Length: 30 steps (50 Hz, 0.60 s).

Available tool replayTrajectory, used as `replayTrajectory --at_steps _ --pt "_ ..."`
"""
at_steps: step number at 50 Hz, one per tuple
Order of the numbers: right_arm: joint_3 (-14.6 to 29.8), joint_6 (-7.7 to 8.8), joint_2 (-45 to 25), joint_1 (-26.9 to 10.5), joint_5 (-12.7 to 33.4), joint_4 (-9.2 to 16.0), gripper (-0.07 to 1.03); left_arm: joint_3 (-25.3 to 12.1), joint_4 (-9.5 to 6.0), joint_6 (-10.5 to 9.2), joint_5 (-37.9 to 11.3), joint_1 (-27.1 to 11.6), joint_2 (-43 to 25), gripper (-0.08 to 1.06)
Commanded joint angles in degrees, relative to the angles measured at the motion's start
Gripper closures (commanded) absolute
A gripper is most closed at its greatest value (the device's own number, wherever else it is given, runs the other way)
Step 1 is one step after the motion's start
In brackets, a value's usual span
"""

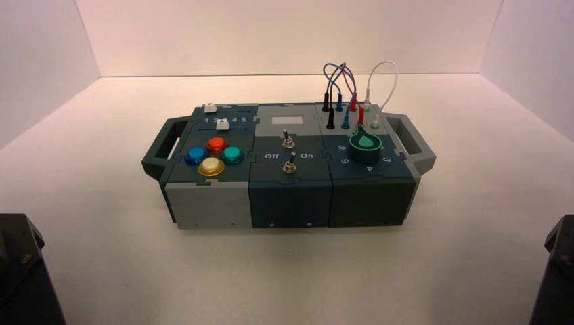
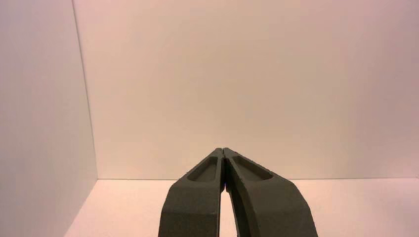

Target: Push the blue button with the left gripper.

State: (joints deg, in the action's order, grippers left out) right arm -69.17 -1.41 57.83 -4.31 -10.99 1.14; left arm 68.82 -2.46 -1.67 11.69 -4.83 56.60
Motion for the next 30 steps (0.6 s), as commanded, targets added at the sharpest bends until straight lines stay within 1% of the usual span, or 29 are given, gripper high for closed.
replayTrajectory --at_steps 1,10,17,20,22,24,30 --pt "1.85 -0.18 -0.44 -0.26 -0.18 0.18 0.99 -1.93 0.09 0.0 0.26 -0.18 -0.44 1.01" --pt "1.85 -0.18 -0.35 -0.35 -0.18 0.18 0.99 -2.11 0.09 0.09 0.09 -0.26 -0.44 1.01" --pt "1.85 -0.26 -0.44 -1.93 0.62 0.18 0.99 -2.72 0.09 0.09 -1.41 -0.62 -0.97 1.01" --pt "1.85 -0.18 -0.44 -2.02 0.7 0.26 0.99 -2.81 0.09 0.09 -1.67 -0.7 -0.97 1.01" --pt "1.85 -0.18 -0.53 -2.46 1.05 0.18 0.99 -3.43 0.09 0.09 -3.08 -1.23 -1.14 1.01" --pt "1.85 -0.18 -0.53 -2.64 2.29 0.18 0.99 -4.92 0.09 -0.26 -5.63 -3.08 -2.11 1.01" --pt "2.46 -0.44 -0.79 -2.99 3.78 0.62 0.99 -6.5 -0.09 -0.35 -7.82 -5.19 -3.69 1.01"
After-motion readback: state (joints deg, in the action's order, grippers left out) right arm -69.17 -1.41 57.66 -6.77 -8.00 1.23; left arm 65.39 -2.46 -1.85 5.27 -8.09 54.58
